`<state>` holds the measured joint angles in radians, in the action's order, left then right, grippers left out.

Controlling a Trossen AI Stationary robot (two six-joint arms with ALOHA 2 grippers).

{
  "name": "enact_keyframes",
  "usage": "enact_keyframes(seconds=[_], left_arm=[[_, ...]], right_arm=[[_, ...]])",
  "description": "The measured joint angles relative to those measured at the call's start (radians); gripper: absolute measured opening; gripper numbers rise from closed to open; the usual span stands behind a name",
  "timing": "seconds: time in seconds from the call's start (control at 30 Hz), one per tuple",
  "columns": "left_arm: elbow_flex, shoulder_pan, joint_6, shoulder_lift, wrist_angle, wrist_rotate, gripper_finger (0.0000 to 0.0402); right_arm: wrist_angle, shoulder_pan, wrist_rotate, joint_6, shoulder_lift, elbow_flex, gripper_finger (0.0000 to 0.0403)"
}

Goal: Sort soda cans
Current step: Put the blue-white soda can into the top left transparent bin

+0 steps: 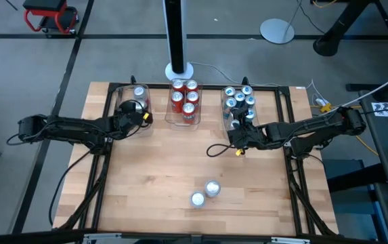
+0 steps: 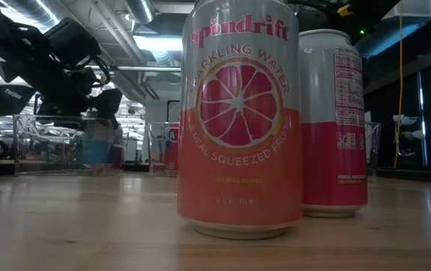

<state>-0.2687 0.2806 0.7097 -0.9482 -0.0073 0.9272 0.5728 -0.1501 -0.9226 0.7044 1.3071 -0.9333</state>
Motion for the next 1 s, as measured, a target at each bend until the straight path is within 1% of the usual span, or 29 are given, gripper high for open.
enact_keyframes(seconds=[0.13,0.23,0.3,0.43,0.57,0.67,0.87,0.93,1.0], left_arm=[[0.0,0.0,-0.009,-0.005,-0.004,0.009,0.0308],[0.0,0.0,-0.021,-0.023,-0.006,0.064,0.0308],[0.0,0.0,-0.009,-0.037,-0.005,0.083,0.0309],[0.0,0.0,0.041,-0.054,0.002,0.082,0.032],[0.0,0.0,0.038,-0.057,-0.009,0.081,0.0329],[0.0,0.0,0.002,-0.057,-0.01,0.08,0.033],[0.0,0.001,0.074,-0.057,-0.011,0.075,0.0332],[0.0,0.002,0.066,-0.056,-0.017,0.044,0.0332],[0.0,0.004,0.044,-0.056,-0.015,0.044,0.0332]], right_arm=[[0.0,0.0,0.0,0.0,0.0,0.0,0.038],[0.0,0.0,0.0,0.0,0.0,0.0,0.038],[0.0,0.0,0.0,0.0,0.0,0.0,0.038],[0.0,0.0,0.011,0.0,0.0,0.0,0.038],[0.0,0.0,0.018,0.0,0.0,0.0,0.038],[0.0,0.0,0.018,0.0,0.0,0.0,0.038],[0.0,0.0,0.018,0.0,0.0,0.0,0.038],[0.0,0.0,0.018,0.0,0.0,0.0,0.038],[0.0,0.0,0.018,0.0,0.0,0.0,0.038]])
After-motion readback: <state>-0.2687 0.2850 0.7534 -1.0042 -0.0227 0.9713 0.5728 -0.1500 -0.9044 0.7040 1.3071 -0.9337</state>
